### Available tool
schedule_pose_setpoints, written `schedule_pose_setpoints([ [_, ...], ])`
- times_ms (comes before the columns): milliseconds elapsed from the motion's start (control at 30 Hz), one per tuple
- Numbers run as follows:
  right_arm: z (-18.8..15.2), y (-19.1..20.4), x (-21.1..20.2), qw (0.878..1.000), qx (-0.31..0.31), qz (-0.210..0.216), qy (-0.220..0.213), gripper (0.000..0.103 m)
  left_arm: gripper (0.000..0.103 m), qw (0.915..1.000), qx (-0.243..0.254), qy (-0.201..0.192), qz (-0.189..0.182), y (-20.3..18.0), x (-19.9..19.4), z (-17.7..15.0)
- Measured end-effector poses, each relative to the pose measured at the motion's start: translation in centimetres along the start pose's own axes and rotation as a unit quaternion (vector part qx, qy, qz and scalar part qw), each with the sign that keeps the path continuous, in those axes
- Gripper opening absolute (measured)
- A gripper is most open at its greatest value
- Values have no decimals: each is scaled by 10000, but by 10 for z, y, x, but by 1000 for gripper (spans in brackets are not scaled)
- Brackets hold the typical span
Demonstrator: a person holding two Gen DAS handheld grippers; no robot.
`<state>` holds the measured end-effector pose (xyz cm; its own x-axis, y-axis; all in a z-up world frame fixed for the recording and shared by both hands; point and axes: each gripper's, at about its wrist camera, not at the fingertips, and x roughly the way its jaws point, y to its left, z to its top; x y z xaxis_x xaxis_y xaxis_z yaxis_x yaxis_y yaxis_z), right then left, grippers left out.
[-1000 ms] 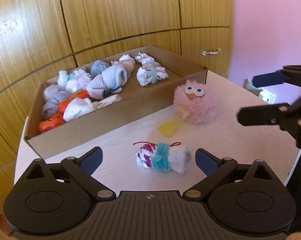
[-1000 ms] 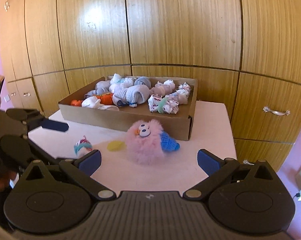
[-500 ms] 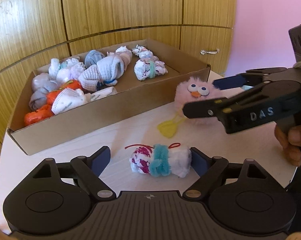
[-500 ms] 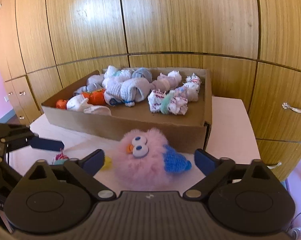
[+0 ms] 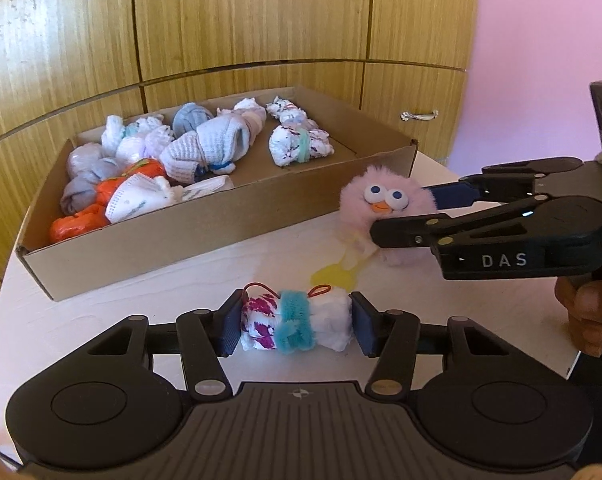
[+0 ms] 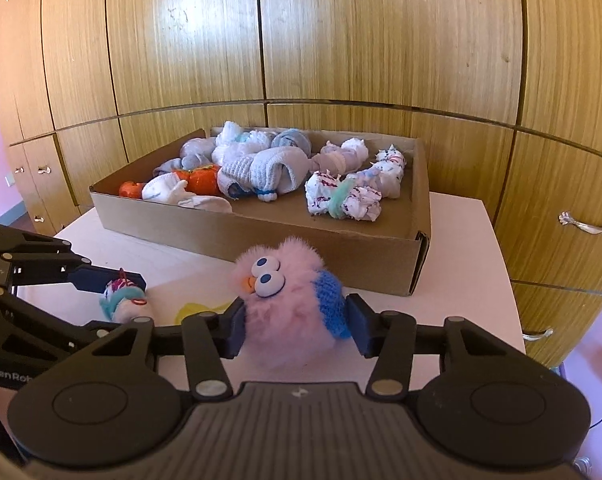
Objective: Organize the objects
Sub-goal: 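Grasp the pink fluffy owl with the right gripper while the left grasps a teal-banded sock, then carry the owl and sock into the box and open both grippers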
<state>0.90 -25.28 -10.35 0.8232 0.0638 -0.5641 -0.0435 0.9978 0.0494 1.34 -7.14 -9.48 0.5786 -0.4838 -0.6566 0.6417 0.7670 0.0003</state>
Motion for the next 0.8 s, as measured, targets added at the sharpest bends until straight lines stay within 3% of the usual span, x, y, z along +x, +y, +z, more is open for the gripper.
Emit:
schedule_pose_setpoints([
  [533,-13,6,-25,9995,256,-13,-209,45,60,9996,-141,79,222,10,-12,1],
  [800,-13,1,-40,9989,341,-78,-302,45,60,9994,-173,-4,285,25,-23,18],
])
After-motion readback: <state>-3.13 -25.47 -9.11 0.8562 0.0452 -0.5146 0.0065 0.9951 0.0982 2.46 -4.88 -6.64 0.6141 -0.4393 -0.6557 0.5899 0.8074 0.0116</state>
